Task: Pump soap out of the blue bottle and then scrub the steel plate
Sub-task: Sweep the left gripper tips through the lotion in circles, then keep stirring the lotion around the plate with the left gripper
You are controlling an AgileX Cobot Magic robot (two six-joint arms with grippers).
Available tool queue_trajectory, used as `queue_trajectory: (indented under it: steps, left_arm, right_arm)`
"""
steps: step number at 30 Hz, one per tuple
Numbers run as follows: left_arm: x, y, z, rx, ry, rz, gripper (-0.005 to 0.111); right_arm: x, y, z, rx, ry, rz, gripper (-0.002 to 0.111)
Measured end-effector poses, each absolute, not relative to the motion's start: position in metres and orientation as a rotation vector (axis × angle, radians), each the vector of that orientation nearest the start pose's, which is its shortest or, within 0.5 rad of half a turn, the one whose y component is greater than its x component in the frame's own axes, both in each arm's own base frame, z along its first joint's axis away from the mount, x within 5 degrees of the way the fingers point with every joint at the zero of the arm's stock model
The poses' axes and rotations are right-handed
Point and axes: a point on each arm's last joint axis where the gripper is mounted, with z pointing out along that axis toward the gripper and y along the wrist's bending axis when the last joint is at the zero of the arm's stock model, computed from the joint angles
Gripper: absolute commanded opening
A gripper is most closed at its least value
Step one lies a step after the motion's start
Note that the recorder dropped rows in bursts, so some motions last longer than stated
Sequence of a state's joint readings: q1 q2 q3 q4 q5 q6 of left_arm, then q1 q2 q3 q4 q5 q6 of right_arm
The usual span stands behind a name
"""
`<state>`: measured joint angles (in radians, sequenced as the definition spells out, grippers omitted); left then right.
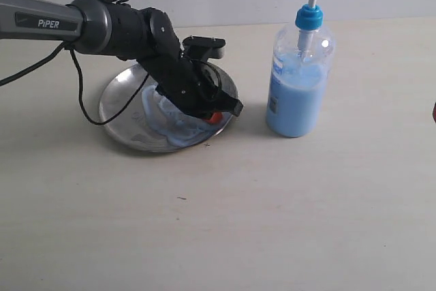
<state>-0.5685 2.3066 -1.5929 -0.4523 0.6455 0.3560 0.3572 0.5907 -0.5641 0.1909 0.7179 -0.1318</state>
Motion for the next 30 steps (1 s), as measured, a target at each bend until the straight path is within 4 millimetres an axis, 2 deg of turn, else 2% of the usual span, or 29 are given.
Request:
queue_trajectory:
  steps: [8, 13, 24, 30]
  left_arm:
    - [0.383, -0.259, 0.096, 0.909, 2.700, -0.288, 0.000]
    - [0.390, -0.256, 0.097, 0.873, 2.646, -0.208, 0.000]
    - [0.403, -0.263, 0.093, 0.587, 2.568, -0.314, 0.000]
    - [0.401, -0.267, 0.092, 0.516, 2.596, -0.400, 0.000]
  right_arm:
    - [0.097, 0.048, 0.295, -0.451, 2.189, 0.342, 0.000]
    - [0.097, 0.048, 0.295, -0.453, 2.188, 0.341, 0.000]
    - [0.097, 0.048, 0.295, -0.453, 2.188, 0.341, 0.000]
    - [0.097, 0.048, 0.295, -0.453, 2.188, 0.341, 0.000]
